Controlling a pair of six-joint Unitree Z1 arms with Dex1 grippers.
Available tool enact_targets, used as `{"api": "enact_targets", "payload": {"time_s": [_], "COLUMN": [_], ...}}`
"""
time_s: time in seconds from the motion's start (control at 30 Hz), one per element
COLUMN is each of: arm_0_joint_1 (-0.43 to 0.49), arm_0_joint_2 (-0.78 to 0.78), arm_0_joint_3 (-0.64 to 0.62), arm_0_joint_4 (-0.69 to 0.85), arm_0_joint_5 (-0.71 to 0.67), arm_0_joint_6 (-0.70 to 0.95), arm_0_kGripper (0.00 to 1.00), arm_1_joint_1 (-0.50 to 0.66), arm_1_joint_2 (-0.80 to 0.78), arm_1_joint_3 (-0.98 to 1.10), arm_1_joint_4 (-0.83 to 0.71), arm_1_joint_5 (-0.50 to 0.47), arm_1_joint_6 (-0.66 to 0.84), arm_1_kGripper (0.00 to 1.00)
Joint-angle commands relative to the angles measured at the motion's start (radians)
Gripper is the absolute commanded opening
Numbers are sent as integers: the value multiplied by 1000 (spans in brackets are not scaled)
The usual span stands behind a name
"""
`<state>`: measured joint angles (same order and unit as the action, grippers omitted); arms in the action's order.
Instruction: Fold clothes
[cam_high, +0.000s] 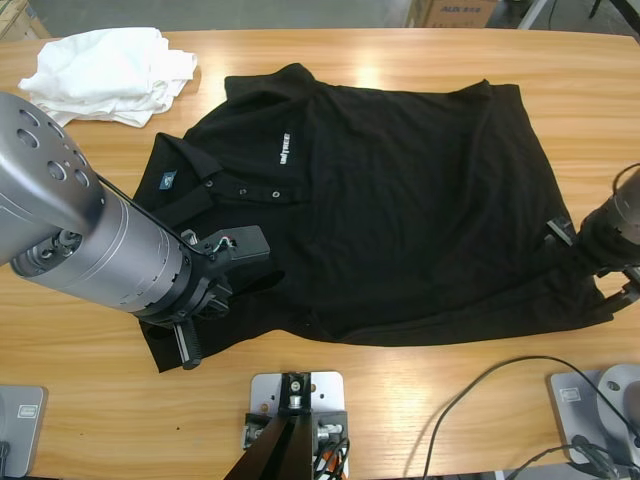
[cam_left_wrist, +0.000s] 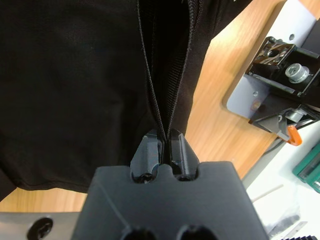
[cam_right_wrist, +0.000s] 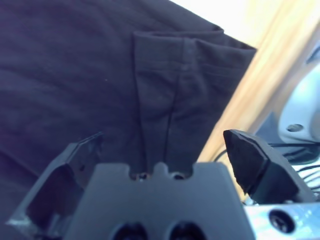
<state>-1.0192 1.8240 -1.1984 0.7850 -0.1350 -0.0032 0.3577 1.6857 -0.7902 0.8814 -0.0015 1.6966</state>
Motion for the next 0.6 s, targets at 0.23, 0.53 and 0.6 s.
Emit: {"api": "enact_targets", "payload": {"time_s": [0.23,0.53,0.6], "arm_0_joint_1": [-7,-7,-7], "arm_0_joint_2": [6,11,11], "arm_0_joint_3": [20,26,28], "arm_0_joint_4": [14,15,14], "arm_0_joint_5": [17,17,20], "arm_0_joint_6": [-8,-9,-9], "arm_0_kGripper": [0,0,0], "arm_1_joint_1": [-18,36,41], "arm_1_joint_2": [199,261,251], "arm_1_joint_3": [-50,-113,-115], "arm_1_joint_4": [52,144,153], "arm_1_joint_5": [13,21,24], "arm_1_joint_6": [-34,-14,-12], "arm_1_kGripper": [968,968,968]}}
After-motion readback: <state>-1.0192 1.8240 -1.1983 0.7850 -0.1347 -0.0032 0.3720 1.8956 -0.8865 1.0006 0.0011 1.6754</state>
